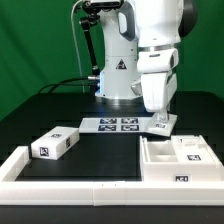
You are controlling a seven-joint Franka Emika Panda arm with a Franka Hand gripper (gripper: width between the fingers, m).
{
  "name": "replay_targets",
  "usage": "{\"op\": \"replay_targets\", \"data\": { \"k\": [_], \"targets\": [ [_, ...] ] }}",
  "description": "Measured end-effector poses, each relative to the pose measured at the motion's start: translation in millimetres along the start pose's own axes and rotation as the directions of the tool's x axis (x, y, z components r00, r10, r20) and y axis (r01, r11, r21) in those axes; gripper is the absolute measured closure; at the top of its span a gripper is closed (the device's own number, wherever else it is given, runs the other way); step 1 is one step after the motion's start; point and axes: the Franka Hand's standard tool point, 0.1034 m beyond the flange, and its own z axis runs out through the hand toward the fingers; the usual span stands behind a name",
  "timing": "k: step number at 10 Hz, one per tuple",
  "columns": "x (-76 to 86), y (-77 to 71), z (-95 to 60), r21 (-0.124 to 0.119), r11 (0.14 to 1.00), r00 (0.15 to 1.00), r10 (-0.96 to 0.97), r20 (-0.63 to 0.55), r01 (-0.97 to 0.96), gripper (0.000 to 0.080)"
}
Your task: Assemble cabinet
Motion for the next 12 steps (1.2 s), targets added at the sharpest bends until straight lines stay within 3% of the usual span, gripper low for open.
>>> {"op": "replay_targets", "data": {
  "k": [2,6,12],
  "targets": [
    [-7.7,14.7,3.9,-0.004,0.999,0.999,-0.045,-0.013,0.045,0.0731],
    [-7.1,11.9,4.8,0.001,0.999,0.999,-0.038,-0.012,0.038,0.0731],
    [-8.3,22.6,0.9,0.018,0.994,0.994,-0.11,0.0,0.11,0.0731]
  ]
}}
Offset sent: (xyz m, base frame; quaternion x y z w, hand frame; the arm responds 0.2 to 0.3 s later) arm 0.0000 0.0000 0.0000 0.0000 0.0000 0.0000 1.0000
